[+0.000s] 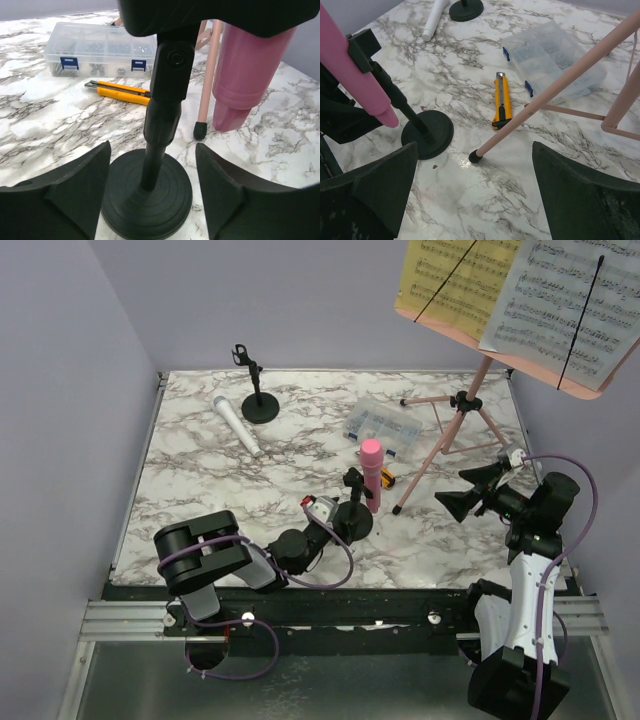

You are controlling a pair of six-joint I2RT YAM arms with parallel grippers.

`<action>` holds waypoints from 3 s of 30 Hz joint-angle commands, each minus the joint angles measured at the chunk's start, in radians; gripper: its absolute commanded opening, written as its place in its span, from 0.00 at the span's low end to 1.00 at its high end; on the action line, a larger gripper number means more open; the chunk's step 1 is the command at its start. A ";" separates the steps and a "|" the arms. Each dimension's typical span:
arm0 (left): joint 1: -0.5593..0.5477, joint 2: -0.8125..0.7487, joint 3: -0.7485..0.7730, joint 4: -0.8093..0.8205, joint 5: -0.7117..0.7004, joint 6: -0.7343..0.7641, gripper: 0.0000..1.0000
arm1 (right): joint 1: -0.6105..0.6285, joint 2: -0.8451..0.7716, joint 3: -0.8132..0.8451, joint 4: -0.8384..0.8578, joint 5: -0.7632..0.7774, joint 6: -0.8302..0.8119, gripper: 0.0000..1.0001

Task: Pack up the instrument practice props
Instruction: Place the microphone stand with the microphone at the center of the board, then remove the microphone from the microphone stand.

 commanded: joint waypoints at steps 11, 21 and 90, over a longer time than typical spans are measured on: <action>0.052 -0.587 -0.075 -0.639 0.378 0.023 0.92 | 0.006 0.080 0.089 -0.221 -0.355 -0.227 1.00; 0.155 -0.821 -0.001 -0.971 0.450 0.163 0.94 | 0.159 0.218 0.270 -0.629 -0.285 -0.569 1.00; 0.374 -0.556 0.136 -0.814 0.955 0.178 0.99 | 0.794 0.799 0.899 -1.065 -0.215 -1.180 0.00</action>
